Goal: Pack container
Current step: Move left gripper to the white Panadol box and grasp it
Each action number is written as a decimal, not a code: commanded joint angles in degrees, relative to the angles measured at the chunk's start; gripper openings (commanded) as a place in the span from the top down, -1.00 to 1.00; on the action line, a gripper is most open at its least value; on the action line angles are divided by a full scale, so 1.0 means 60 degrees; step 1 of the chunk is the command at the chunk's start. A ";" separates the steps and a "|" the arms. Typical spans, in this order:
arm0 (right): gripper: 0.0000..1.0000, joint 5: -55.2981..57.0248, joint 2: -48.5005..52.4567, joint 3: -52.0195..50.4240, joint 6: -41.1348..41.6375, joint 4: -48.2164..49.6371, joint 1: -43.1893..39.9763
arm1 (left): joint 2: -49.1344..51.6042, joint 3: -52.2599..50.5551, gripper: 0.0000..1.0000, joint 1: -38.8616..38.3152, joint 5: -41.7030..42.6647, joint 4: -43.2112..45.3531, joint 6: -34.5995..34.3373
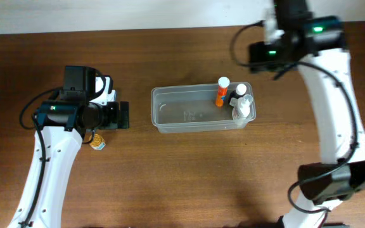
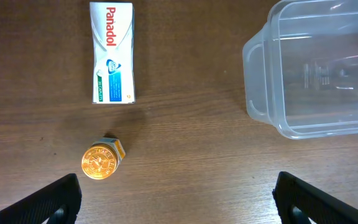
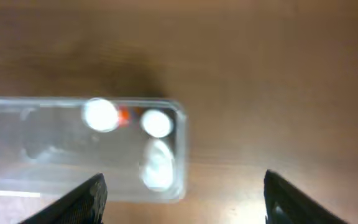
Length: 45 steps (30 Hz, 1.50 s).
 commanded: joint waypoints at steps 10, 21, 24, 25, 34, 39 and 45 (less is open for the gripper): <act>-0.47 -0.0124 -0.4186 -0.4022 0.0248 -0.0466 -0.0823 | 0.0189 0.0925 -0.99 0.0076 -0.0178 0.0033 0.0044; -0.89 -0.0095 -0.6699 -0.8236 0.0215 0.0831 -0.1450 | 0.2965 0.1978 -0.99 0.0801 -0.0335 0.1093 0.0244; -0.89 -0.0153 -0.6659 -0.8280 0.0215 0.0871 -0.1450 | 0.4401 0.2699 -0.99 0.1191 -0.0331 0.1220 0.0372; -0.89 -0.0164 -0.6659 -0.8280 0.0215 0.0892 -0.1450 | 0.4732 0.2878 -0.99 0.1257 -0.0324 0.1220 0.0372; -0.89 -0.0164 -0.6652 -0.8280 0.0215 0.1016 -0.1450 | 0.6947 0.3264 -0.99 0.1242 -0.0324 0.1290 0.0379; -0.89 -0.0164 -0.6652 -0.8280 0.0215 0.1056 -0.1450 | 0.7373 0.3264 -0.99 0.1242 -0.0401 0.1260 0.0372; -0.91 -0.0164 -0.6634 -0.8280 0.0219 0.1239 -0.1450 | 0.7369 0.3260 -0.82 0.1242 -0.0637 0.1118 0.0372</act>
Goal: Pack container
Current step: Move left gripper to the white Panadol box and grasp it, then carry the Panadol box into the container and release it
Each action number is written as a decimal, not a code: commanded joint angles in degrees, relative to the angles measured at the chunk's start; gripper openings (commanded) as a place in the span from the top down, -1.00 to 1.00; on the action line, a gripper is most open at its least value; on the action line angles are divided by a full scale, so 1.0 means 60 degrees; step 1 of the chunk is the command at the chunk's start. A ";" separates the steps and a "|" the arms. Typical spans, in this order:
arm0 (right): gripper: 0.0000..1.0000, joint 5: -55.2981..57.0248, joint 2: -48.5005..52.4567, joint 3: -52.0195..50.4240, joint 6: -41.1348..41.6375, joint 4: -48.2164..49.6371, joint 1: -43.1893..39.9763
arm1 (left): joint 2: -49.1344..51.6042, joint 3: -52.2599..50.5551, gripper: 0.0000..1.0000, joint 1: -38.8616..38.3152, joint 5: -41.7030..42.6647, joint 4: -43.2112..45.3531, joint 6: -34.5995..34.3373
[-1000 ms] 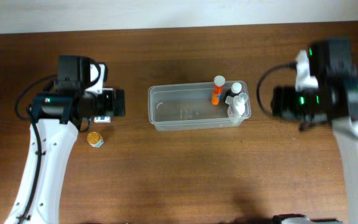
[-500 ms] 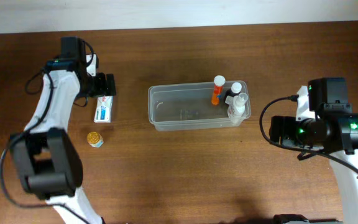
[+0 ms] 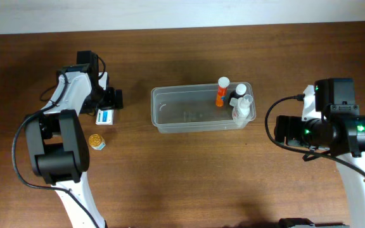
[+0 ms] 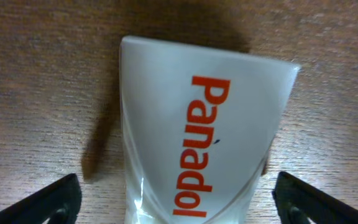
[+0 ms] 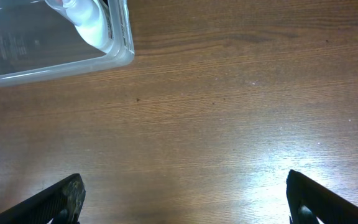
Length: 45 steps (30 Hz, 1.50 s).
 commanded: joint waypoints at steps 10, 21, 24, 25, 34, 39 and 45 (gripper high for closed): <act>-0.91 -0.0066 -0.0029 -0.0029 0.0047 -0.0015 -0.0084 | 0.0076 0.0211 0.01 -0.0004 -0.0415 -0.0222 0.0142; -0.91 -0.0058 -0.0029 -0.0029 0.0044 -0.0044 -0.0084 | -0.1035 0.2408 0.22 -0.0594 -0.0572 -0.1774 0.0146; -0.91 -0.0058 -0.0029 -0.0029 0.0044 -0.0015 -0.0084 | -0.1840 0.2983 0.23 -0.1384 -0.0568 -0.2200 0.0637; -0.91 -0.0058 -0.0029 -0.0029 0.0044 -0.0015 -0.0084 | -0.2193 0.3020 0.27 -0.1807 -0.0568 -0.2226 0.1056; -0.91 -0.0062 -0.0029 -0.0029 0.0047 -0.0007 -0.0080 | -0.2776 0.2922 0.34 -0.5107 -0.0572 -0.2820 0.3796; -0.91 -0.0131 -0.0029 -0.0029 0.0047 -0.0007 -0.0084 | -0.2120 0.2677 0.35 -0.5952 -0.0568 -0.2830 0.4018; -0.91 -0.0127 -0.0029 -0.0029 0.0047 -0.0007 -0.0084 | -0.0820 0.2677 0.34 -0.6094 -0.0372 -0.2809 0.4014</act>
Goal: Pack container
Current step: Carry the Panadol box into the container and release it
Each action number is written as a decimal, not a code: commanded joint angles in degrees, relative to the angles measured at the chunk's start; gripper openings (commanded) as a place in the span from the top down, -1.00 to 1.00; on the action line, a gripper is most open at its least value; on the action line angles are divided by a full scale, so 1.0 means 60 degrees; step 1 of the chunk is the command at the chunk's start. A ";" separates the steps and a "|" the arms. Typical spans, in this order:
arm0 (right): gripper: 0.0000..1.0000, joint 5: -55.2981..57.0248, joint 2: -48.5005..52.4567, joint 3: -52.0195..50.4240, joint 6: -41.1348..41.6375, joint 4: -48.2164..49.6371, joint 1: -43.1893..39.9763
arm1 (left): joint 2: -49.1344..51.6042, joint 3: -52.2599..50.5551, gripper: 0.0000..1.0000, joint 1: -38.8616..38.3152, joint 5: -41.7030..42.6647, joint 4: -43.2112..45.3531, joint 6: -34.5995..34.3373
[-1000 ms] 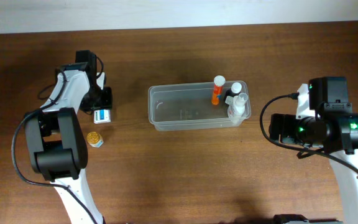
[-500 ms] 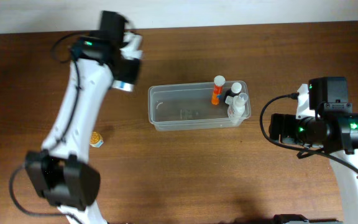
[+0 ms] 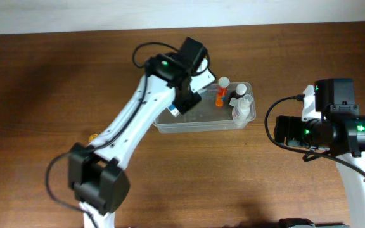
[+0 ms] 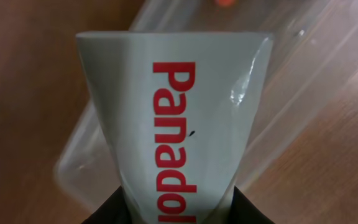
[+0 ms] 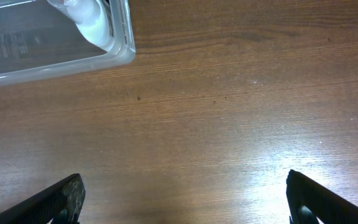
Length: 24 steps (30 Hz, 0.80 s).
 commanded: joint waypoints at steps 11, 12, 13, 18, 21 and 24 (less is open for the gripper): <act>-0.91 -0.0066 -0.0029 -0.0029 0.0040 0.0084 -0.0084 | 0.1698 -0.0109 -0.38 -0.0022 0.0240 -0.0076 0.0204; -0.91 -0.0066 -0.0029 -0.0029 0.0044 0.0117 -0.0080 | 0.1694 -0.0066 -0.55 -0.0022 0.0153 -0.0044 0.0208; -0.91 -0.0069 -0.0029 -0.0029 0.0040 0.0117 -0.0084 | 0.1694 0.0022 -0.57 -0.0022 -0.0047 -0.0058 0.0208; -0.92 -0.0066 -0.0029 -0.0029 0.0036 0.0124 -0.0084 | 0.1552 0.1253 -0.60 -0.0011 -0.1151 -0.1005 -0.0124; -0.92 -0.0058 -0.0029 -0.0029 0.0036 0.0168 -0.0084 | 0.1300 0.2007 -0.67 0.0073 -0.1275 -0.1770 -0.0630; -0.94 -0.0062 -0.0029 -0.0029 0.0036 0.0168 -0.0084 | 0.0393 0.2422 -0.70 0.0590 -0.2171 -0.2051 -0.1978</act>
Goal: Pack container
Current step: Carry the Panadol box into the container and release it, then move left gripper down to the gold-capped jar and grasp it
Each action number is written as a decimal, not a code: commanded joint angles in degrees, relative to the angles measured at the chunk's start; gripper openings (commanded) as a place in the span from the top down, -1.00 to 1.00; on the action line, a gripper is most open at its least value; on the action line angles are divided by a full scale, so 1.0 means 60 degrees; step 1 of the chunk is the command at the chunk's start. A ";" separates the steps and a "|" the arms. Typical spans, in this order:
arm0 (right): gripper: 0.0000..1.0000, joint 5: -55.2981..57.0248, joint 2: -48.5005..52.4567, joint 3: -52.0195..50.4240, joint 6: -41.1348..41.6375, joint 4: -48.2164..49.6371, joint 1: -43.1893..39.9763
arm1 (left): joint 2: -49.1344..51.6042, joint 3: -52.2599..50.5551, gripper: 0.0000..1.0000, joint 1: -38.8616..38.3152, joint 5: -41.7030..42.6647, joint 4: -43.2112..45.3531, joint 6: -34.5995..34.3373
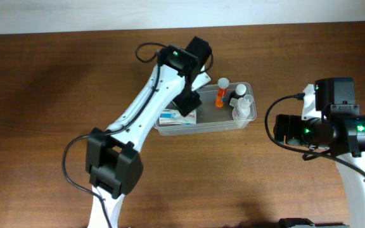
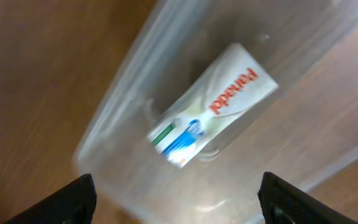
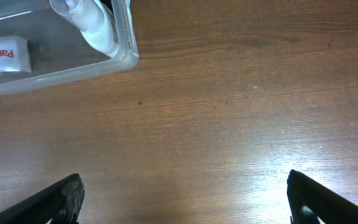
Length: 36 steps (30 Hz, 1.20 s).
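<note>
The clear plastic container [image 1: 203,127] stands mid-table. A white Panadol box [image 1: 176,118] lies flat in its left half and shows from above in the left wrist view [image 2: 213,104]. My left gripper [image 1: 187,101] hangs over the container, open and empty [image 2: 178,199]. At the right end stand an orange bottle [image 1: 221,93], a dark white-capped bottle [image 1: 238,94] and a white spray bottle [image 1: 241,109]. My right gripper [image 3: 185,199] is open over bare wood, to the right of the container.
The left arm reaches across from the front left up to the container. The right arm [image 1: 334,126] stays by the table's right edge. The container's corner [image 3: 126,59] shows at the top left of the right wrist view.
My left gripper held the Panadol box above the container; now it is open and the box lies inside the left half. The right arm has not moved.
My open left gripper hung over the Panadol box and a gold-lidded jar left of the container, the right gripper over the bottles. Then the left was down at the box, the right arm beside the container. Then the box was held over the container, and now lies inside.
</note>
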 commanded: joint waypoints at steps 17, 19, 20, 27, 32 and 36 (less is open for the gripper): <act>-0.99 -0.0284 -0.0029 -0.0033 0.0040 -0.0058 -0.0080 | -0.2994 -0.2772 -0.84 0.6692 0.0765 -0.0364 -0.5155; -1.00 -0.0284 -0.0029 -0.0033 0.0040 -0.0058 -0.0080 | -0.2994 -0.3829 -0.85 0.6714 0.0783 0.0091 -0.5155; -0.99 -0.0299 -0.0029 -0.0033 0.0040 -0.0062 -0.0080 | -0.2994 -0.4543 -0.85 0.6699 0.0823 0.0463 -0.5155; -0.99 -0.0390 -0.0029 -0.0033 0.0036 -0.0058 -0.0080 | -0.2994 -0.7249 -0.83 0.6608 0.1537 0.2448 -0.5125; -0.99 -0.0386 -0.0029 -0.0033 0.0036 -0.0069 -0.0080 | -0.2994 -0.8353 -0.83 0.6604 0.1530 0.3220 -0.5125; -0.99 -0.0386 -0.0029 -0.0033 0.0036 -0.0138 -0.0080 | -0.2994 -0.9049 -0.83 0.6604 0.1541 0.3923 -0.5133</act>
